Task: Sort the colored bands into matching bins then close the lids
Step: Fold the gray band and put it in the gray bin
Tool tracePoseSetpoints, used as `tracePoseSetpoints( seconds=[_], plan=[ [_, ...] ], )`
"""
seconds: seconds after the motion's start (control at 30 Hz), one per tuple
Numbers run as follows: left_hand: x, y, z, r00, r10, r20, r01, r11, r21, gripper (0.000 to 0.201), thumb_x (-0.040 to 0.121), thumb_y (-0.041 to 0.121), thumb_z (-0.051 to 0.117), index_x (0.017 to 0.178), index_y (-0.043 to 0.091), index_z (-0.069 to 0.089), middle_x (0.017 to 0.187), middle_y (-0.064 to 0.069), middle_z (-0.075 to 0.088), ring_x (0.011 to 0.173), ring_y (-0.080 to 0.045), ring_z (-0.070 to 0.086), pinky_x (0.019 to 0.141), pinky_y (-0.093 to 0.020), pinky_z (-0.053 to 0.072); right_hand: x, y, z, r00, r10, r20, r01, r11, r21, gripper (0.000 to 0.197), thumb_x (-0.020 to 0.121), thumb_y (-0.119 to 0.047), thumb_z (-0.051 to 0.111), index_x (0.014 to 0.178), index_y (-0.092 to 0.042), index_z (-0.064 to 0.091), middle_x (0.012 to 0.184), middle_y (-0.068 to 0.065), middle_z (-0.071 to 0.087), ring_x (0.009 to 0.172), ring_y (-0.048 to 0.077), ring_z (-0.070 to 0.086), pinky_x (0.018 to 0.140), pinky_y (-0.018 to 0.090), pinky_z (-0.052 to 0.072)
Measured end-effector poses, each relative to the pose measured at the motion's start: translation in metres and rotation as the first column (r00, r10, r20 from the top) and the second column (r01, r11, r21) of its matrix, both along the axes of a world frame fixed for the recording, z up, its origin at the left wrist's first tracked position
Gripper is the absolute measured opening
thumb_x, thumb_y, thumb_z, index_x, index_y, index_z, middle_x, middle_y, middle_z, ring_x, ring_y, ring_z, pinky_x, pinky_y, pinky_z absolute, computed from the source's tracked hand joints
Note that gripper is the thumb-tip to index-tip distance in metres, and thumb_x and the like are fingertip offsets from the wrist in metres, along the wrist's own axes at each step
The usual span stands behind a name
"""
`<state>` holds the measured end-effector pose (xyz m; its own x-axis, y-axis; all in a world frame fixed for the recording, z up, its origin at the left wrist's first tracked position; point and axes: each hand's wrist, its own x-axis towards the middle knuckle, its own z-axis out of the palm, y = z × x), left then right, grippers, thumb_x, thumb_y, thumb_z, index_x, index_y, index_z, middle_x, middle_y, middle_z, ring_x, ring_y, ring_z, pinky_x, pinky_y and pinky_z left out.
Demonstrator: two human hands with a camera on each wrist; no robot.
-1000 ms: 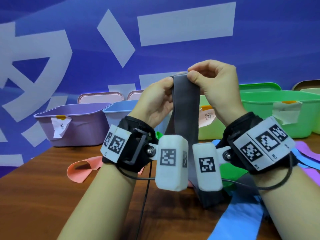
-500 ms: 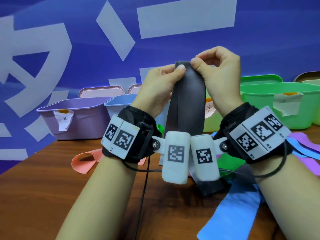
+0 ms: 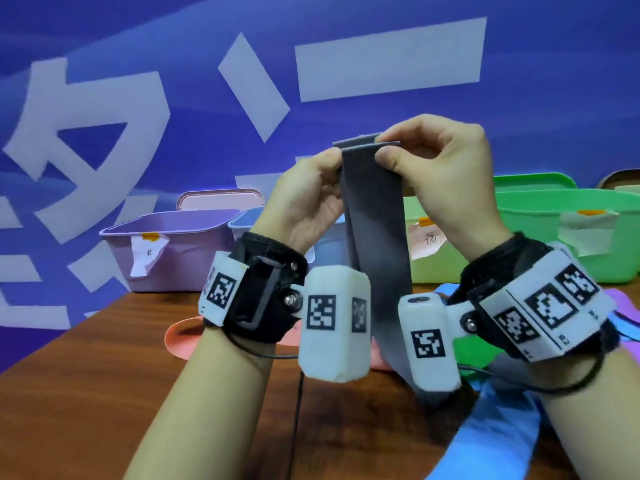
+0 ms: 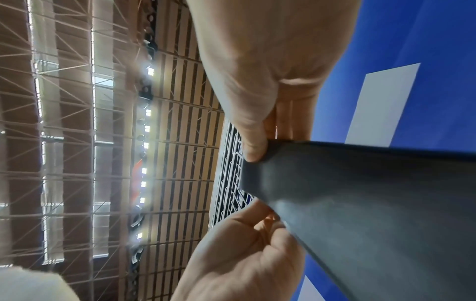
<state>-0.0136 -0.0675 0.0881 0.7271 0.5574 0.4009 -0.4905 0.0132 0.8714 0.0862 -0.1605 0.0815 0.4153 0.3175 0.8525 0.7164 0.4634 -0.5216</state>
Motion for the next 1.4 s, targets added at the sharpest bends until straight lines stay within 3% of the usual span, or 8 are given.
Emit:
tracePoseSetpoints(
  seconds=[0.3, 0.4, 0.67, 0.8, 1.0, 1.13, 1.3, 1.4],
  plan=[
    [0.006, -0.005, -0.004, 0.999, 0.023, -0.045, -0.018, 0.995, 0.098, 0.032, 0.095, 0.008, 0.039, 0.116, -0.002, 0.061, 0.094, -0.007, 0.068, 0.082, -0.013, 0.064, 0.075, -0.022, 0.055, 0.009, 0.003, 0.0, 0.996, -0.063, -0.058, 0.06, 0.997, -0.051, 0.022, 0.076, -0.012, 0.07, 0.069, -0.032, 0.064, 0.069, -0.013, 0.067, 0.067, 0.003, 0.064, 0.069, 0.037, 0.059],
    [0.002, -0.007, -0.002, 0.998, 0.005, -0.061, 0.002, 0.992, 0.125, 0.028, 0.097, 0.015, 0.039, 0.106, 0.001, 0.062, 0.065, 0.003, 0.067, 0.054, -0.004, 0.061, 0.054, -0.014, 0.048, 0.013, 0.005, -0.001, 0.995, -0.081, -0.059, 0.078, 0.995, -0.061, 0.021, 0.077, -0.015, 0.07, 0.069, -0.032, 0.063, 0.072, -0.009, 0.068, 0.072, 0.01, 0.067, 0.071, 0.04, 0.058],
    [0.002, -0.008, -0.005, 0.968, 0.25, -0.013, -0.231, 0.913, 0.337, 0.026, 0.1, 0.014, 0.043, 0.105, -0.001, 0.064, 0.083, -0.008, 0.07, 0.071, -0.012, 0.066, 0.064, -0.023, 0.055, 0.005, 0.004, 0.001, 0.996, -0.044, -0.078, 0.036, 0.995, -0.095, 0.016, 0.081, -0.013, 0.064, 0.076, -0.027, 0.057, 0.072, -0.002, 0.066, 0.068, 0.015, 0.066, 0.062, 0.037, 0.059],
    [-0.035, 0.016, 0.028, 0.91, 0.385, 0.151, -0.411, 0.885, 0.22, 0.028, 0.101, 0.018, 0.042, 0.085, 0.007, 0.062, 0.062, 0.005, 0.066, 0.056, -0.005, 0.061, 0.054, -0.019, 0.048, 0.003, -0.007, 0.007, 0.996, 0.067, -0.051, -0.075, 0.98, -0.184, 0.017, 0.085, -0.006, 0.055, 0.08, -0.022, 0.054, 0.066, 0.001, 0.065, 0.05, 0.015, 0.061, 0.051, 0.028, 0.054],
    [-0.09, 0.053, 0.064, 0.865, 0.468, 0.18, -0.499, 0.84, 0.215, 0.029, 0.101, 0.018, 0.041, 0.078, 0.013, 0.057, 0.059, 0.008, 0.062, 0.059, -0.004, 0.059, 0.061, -0.021, 0.049, 0.003, 0.014, -0.02, 0.982, 0.188, 0.019, -0.107, 0.636, -0.765, 0.019, 0.087, -0.003, 0.056, 0.077, -0.019, 0.058, 0.068, 0.002, 0.063, 0.056, 0.015, 0.056, 0.054, 0.025, 0.049],
    [-0.116, 0.063, 0.054, 0.816, 0.569, 0.098, -0.569, 0.763, 0.307, 0.039, 0.1, 0.016, 0.042, 0.066, 0.013, 0.06, 0.048, 0.013, 0.057, 0.051, 0.0, 0.055, 0.055, -0.016, 0.045, -0.004, 0.035, -0.048, 0.938, 0.318, 0.138, -0.01, 0.421, -0.907, 0.019, 0.085, -0.004, 0.06, 0.08, -0.022, 0.061, 0.086, 0.011, 0.069, 0.074, 0.018, 0.061, 0.066, 0.02, 0.049],
    [-0.127, 0.065, 0.036, 0.816, 0.577, 0.033, -0.548, 0.754, 0.361, 0.032, 0.101, 0.017, 0.041, 0.075, 0.015, 0.059, 0.051, 0.015, 0.06, 0.052, 0.002, 0.056, 0.055, -0.016, 0.047, 0.004, 0.017, -0.043, 0.933, 0.302, 0.198, 0.096, 0.322, -0.942, 0.016, 0.086, -0.007, 0.061, 0.081, -0.023, 0.063, 0.061, -0.012, 0.065, 0.065, 0.011, 0.059, 0.063, 0.012, 0.045],
    [-0.115, 0.052, 0.035, 0.856, 0.515, 0.047, -0.492, 0.784, 0.378, 0.036, 0.1, 0.016, 0.041, 0.07, 0.015, 0.06, 0.052, 0.014, 0.06, 0.054, 0.001, 0.057, 0.056, -0.017, 0.047, 0.021, -0.008, -0.034, 0.934, 0.221, 0.282, 0.208, 0.307, -0.929, 0.016, 0.085, -0.008, 0.062, 0.08, -0.023, 0.062, 0.067, -0.007, 0.065, 0.066, 0.013, 0.061, 0.061, 0.011, 0.045]
  ],
)
